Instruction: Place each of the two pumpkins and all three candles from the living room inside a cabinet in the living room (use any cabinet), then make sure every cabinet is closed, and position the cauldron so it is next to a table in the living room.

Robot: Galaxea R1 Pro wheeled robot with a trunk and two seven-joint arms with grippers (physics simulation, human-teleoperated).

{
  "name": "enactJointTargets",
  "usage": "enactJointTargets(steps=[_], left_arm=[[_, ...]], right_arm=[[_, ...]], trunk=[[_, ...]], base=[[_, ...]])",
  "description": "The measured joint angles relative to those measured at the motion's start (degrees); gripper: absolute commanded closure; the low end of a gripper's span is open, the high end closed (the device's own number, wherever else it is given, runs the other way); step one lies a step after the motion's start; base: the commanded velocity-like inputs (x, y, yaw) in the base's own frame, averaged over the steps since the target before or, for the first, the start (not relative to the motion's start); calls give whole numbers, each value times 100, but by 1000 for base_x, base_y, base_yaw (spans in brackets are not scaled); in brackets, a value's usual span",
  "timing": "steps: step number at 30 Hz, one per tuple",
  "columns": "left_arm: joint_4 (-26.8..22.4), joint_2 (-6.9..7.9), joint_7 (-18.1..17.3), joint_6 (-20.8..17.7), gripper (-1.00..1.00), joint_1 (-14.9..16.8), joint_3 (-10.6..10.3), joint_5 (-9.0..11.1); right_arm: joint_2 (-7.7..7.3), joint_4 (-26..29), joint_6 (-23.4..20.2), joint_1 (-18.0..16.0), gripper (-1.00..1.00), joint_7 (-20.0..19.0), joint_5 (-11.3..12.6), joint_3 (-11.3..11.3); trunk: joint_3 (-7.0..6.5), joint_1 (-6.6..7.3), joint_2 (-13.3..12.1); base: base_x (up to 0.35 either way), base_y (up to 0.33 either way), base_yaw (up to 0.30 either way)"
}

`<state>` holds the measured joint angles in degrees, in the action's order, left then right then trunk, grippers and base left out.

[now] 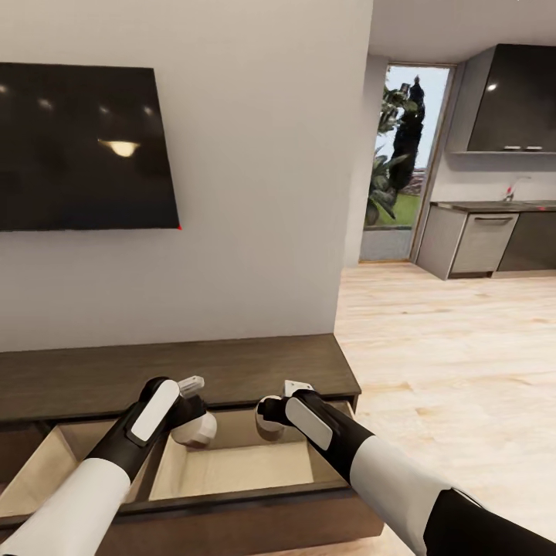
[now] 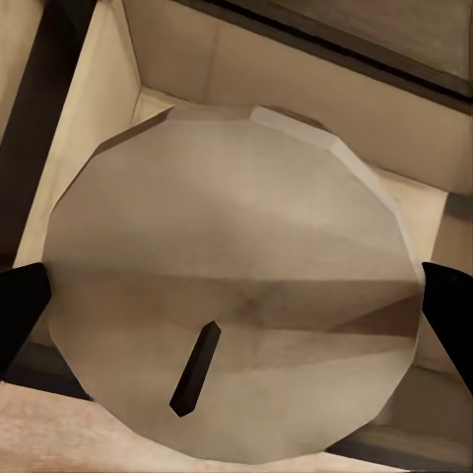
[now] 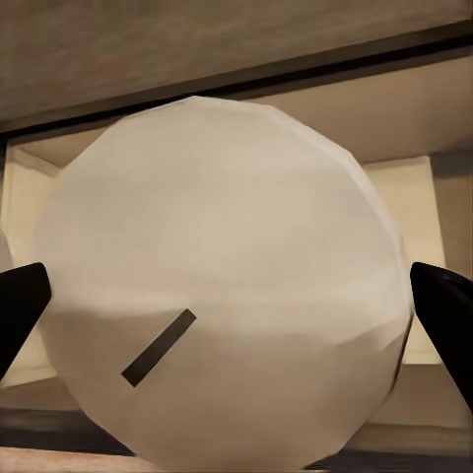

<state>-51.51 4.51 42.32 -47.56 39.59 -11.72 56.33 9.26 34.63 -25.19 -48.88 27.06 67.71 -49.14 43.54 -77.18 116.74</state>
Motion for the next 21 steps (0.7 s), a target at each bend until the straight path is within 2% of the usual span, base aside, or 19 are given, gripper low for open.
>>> enactJointTargets(steps=[14, 21], left_arm=[[-30, 4, -1, 9, 100, 1, 7, -4], [-73, 5, 0, 0, 100, -1, 18, -8]], right_arm=[[-5, 0, 0, -2, 100, 0, -9, 0], [-9, -1, 84, -1, 100, 0, -2, 0]], trunk=[[0, -1, 0], [126, -154, 279]], base=[[25, 0, 0], [0, 0, 0]])
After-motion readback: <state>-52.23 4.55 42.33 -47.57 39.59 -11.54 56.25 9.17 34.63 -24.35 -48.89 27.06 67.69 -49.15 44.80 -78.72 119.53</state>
